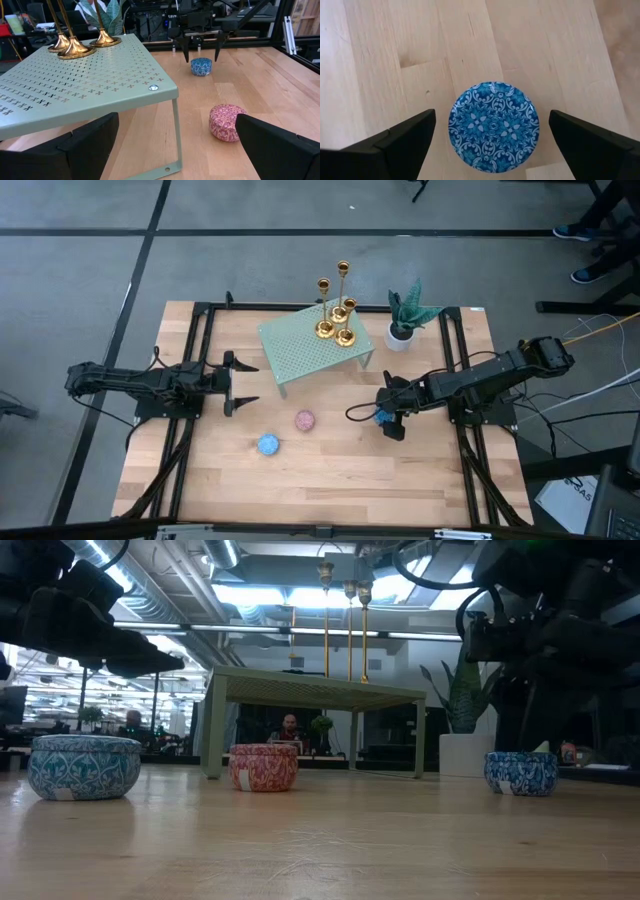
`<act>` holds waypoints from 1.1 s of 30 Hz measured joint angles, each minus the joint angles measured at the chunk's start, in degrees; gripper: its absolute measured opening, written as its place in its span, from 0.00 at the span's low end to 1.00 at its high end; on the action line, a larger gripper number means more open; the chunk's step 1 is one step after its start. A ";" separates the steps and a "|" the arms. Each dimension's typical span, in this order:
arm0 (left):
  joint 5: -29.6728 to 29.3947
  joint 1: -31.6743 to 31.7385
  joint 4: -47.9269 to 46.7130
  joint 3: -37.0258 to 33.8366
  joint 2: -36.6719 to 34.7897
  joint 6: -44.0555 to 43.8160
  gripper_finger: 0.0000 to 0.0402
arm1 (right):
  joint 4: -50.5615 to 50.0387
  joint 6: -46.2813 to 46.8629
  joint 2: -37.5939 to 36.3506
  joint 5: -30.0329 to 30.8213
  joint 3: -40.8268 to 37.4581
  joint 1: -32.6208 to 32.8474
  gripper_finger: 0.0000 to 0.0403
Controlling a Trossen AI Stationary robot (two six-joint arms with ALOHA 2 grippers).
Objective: Pick & Place candle stick holders
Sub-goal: Put the blue scented candle on the shelf
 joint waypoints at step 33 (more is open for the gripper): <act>0.00 0.00 0.04 0.00 -0.02 0.00 1.00 | -0.35 3.08 5.75 0.44 0.02 0.01 0.84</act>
